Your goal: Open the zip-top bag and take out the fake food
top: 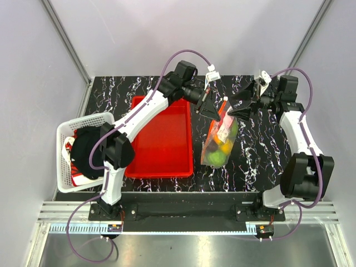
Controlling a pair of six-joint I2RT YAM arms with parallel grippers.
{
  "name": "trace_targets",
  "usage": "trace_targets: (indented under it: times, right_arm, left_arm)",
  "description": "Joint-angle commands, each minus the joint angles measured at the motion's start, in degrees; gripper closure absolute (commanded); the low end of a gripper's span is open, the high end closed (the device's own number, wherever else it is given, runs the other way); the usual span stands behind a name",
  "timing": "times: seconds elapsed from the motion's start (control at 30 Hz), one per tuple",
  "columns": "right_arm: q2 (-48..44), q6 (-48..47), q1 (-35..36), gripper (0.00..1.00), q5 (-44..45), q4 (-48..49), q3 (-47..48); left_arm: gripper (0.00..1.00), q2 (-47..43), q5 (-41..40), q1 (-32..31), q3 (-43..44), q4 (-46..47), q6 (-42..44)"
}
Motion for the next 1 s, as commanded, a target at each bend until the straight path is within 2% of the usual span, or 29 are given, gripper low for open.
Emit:
trace_targets:
  times: [0.0,0.23,0.47,0.73,0.8,0.83,0.9,0.97]
  right_arm:
    - [-1.65,-2.59,0.46,0.00,-3.06,2.50,1.11]
    - [-0.06,-0.57,3.09,0.01,-3.95,3.47,1.91]
    - [-0.59,-0.92,4.24,0.09,-4.29,3.82,1.46]
    - [-3.31,-0.57,4.24,0.47,-2.11,3.82,-0.55]
    - [-4.54,-0.66,4.24,0.54,-1.40,3.82,-0.91]
    - [-4.98,-0.66,4.24,0.77,-0.96,3.74,-1.26]
    - [-6.03,-1.18,4.24,0.99,1.32,3.74,-1.61]
    - [-6.74,-1.36,4.24,1.00,3.34,3.73,-2.31]
  left_arm:
    - [1.00,-0.68,3.56,-0.45,3.50,2.06,-0.86]
    - [1.00,0.81,3.39,-1.51,4.91,1.97,-1.30]
    - [1.00,1.16,2.77,-2.39,5.09,1.97,-1.92]
    - [1.00,-0.85,-0.73,-2.39,1.57,1.97,-0.95]
    - [1.00,-1.73,-2.84,-2.39,0.44,1.71,-0.69]
    - [1.00,-2.17,-4.77,-2.39,0.25,1.71,-0.60]
    - [1.00,-3.31,-7.15,-2.39,-0.53,1.53,-0.78]
    - [1.00,-4.10,-10.40,-2.39,-1.50,1.44,-1.04]
